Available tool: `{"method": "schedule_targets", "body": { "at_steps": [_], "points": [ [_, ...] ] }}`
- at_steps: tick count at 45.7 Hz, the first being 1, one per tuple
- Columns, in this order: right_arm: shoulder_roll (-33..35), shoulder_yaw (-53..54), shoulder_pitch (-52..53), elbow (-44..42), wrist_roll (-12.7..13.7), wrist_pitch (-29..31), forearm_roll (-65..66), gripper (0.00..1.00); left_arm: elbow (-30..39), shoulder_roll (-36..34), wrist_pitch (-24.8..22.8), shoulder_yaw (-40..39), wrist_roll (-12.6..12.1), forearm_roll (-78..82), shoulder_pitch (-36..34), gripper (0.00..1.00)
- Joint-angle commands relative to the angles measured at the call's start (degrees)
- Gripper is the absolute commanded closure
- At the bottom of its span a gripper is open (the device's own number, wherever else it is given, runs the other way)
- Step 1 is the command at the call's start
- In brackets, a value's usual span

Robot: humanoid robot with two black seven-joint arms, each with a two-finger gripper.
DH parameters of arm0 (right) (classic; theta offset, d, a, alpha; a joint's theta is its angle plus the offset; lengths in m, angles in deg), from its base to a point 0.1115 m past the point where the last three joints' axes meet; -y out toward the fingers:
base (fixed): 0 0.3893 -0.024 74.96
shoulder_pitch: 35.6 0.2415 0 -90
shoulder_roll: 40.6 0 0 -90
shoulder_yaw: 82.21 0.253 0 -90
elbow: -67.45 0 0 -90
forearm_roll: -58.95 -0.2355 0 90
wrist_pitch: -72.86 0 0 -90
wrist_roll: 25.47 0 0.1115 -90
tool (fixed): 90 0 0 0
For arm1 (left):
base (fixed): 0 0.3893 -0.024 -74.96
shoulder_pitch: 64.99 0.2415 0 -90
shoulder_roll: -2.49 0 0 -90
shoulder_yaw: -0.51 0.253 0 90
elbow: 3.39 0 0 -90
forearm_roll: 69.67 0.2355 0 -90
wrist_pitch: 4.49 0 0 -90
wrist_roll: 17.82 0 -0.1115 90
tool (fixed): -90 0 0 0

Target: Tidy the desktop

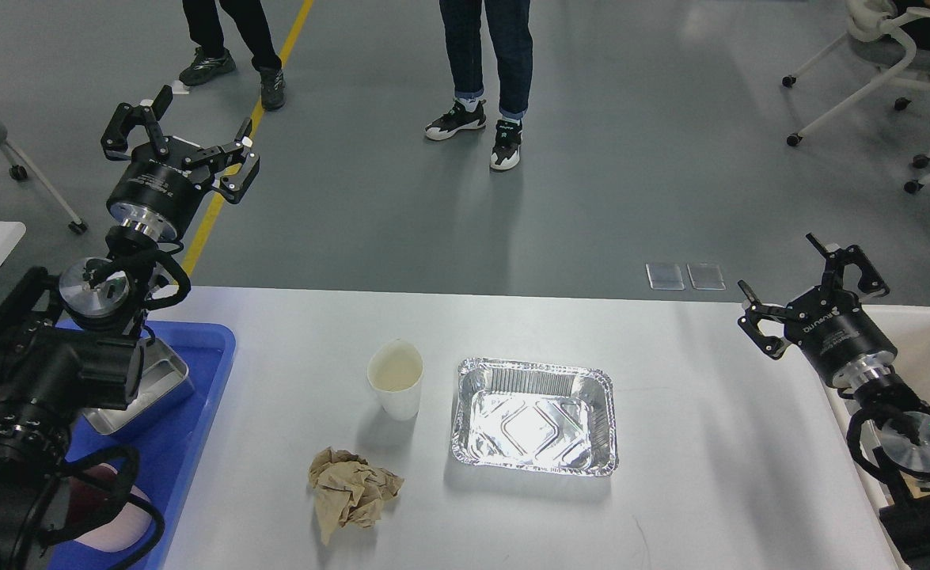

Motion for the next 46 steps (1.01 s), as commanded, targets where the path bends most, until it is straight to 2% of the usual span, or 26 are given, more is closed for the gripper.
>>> {"method": "schedule_targets", "body": {
  "at_steps": [1, 6, 18, 36, 39, 46],
  "points": [
    [-0.64, -0.18, -0.12, -0.02, 0.0, 0.03, -0.01, 0.0, -0.06, 1.78, -1.7, -2.68, 0.33, -0.09, 1.08, 0.03],
    [-0.91, -0.27, -0.12, -0.11, 0.0, 0.03, 0.08, 0.0, -0.06, 4.15, -4.95, -5.41, 0.6, -0.09, 3.01, 0.03],
    [-1.17, -0.09, 0.67, -0.11, 0.0, -0.06, -0.36, 0.0, -0.06, 7.23, -5.22, -6.64, 0.34, -0.36, 7.14, 0.03],
    [-4.16, 1.05, 2.08, -0.19, -0.35, 0.38, -0.71, 0.0, -0.06, 7.23, -5.57, -5.41, -0.11, 0.26, 9.87, 0.03],
    [-4.51, 2.1, 3.83, -0.99, -0.53, 0.38, -1.41, 0.0, -0.06, 7.32, -5.13, -5.41, 0.69, 0.26, 9.87, 0.03],
    [-4.51, 2.72, 4.28, -0.9, -0.53, 0.9, -5.53, 0.0, -0.06, 7.58, -4.95, -5.41, 0.77, 0.35, 10.57, 0.03]
  ]
}}
